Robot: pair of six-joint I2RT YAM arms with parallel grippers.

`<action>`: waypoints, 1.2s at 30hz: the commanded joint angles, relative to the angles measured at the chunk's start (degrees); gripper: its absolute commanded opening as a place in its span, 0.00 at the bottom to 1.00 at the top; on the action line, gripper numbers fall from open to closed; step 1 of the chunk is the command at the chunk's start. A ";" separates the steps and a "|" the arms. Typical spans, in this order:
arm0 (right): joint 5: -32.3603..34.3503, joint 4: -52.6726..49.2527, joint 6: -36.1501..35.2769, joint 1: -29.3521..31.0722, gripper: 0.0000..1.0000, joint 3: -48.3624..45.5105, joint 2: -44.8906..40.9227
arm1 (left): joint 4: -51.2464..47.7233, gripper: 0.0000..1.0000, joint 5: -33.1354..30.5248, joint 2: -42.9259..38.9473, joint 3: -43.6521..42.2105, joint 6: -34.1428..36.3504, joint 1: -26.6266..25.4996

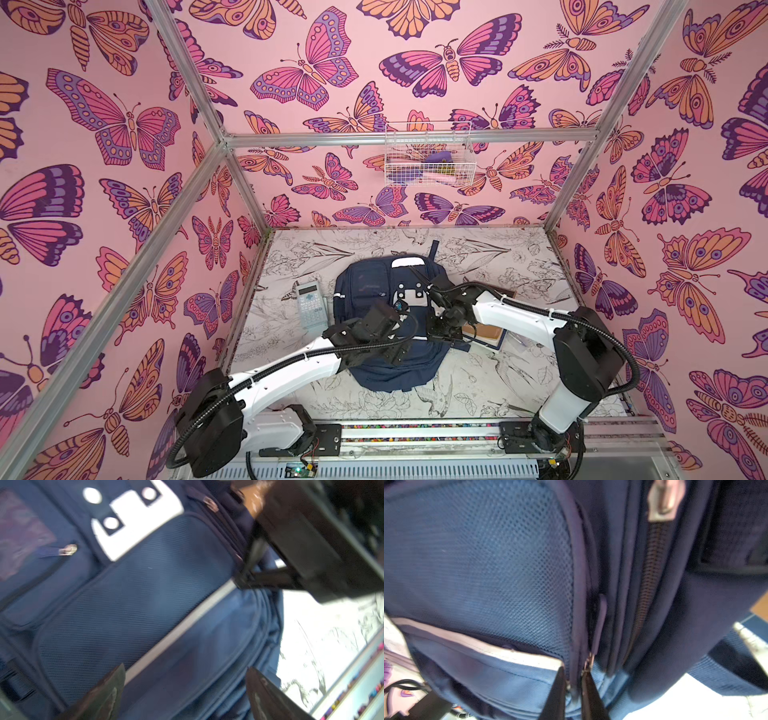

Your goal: Pack the student bag

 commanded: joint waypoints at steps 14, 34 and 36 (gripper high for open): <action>-10.07 0.17 2.11 -4.30 0.01 6.13 -3.66 | 0.64 0.79 -7.02 7.93 0.65 3.42 -2.02; 1.49 -6.77 -3.05 -8.41 0.54 10.91 -9.53 | 26.89 0.00 -0.95 -2.43 -7.21 15.36 6.30; 6.18 -6.97 -5.33 -8.37 0.58 10.90 -12.18 | 32.20 0.00 4.81 -3.93 -9.48 16.06 10.46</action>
